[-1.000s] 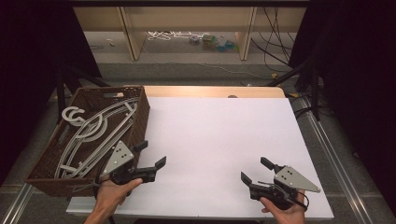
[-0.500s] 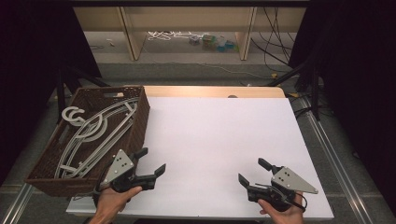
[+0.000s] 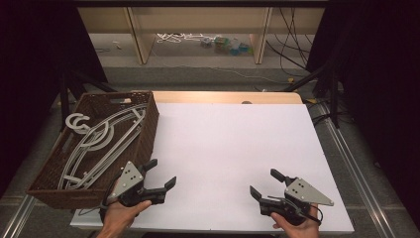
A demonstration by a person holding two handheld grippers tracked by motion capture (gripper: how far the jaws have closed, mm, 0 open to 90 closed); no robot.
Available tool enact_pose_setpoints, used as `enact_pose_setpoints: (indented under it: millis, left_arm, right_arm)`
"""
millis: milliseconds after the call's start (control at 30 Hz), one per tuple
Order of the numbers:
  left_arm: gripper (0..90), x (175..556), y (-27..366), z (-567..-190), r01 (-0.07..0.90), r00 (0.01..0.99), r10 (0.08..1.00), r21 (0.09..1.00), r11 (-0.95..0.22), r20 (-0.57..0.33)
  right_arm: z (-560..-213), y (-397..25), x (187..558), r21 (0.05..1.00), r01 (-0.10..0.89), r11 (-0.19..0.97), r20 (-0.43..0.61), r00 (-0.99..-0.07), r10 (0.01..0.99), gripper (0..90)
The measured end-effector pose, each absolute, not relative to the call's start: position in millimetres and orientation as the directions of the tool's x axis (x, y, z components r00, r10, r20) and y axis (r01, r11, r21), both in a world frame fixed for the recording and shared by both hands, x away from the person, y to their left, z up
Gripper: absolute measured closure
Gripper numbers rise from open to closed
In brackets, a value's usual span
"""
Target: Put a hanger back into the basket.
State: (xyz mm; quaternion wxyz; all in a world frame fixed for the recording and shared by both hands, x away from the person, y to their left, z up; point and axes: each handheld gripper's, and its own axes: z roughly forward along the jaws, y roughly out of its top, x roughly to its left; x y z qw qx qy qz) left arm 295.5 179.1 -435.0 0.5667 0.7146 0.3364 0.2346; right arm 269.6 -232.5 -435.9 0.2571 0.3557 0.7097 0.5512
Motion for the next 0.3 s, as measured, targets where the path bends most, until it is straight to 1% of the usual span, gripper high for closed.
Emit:
enact_pose_setpoints:
  millis: [300]
  left_arm:
    - [15.9,295.8,179.7,-434.4,0.216,0.661,0.749,0.968,-0.124,-0.052]
  right_arm:
    - [-436.2,-232.4,270.2,0.964,0.227,0.142,0.026,-0.609,0.793,15.7]
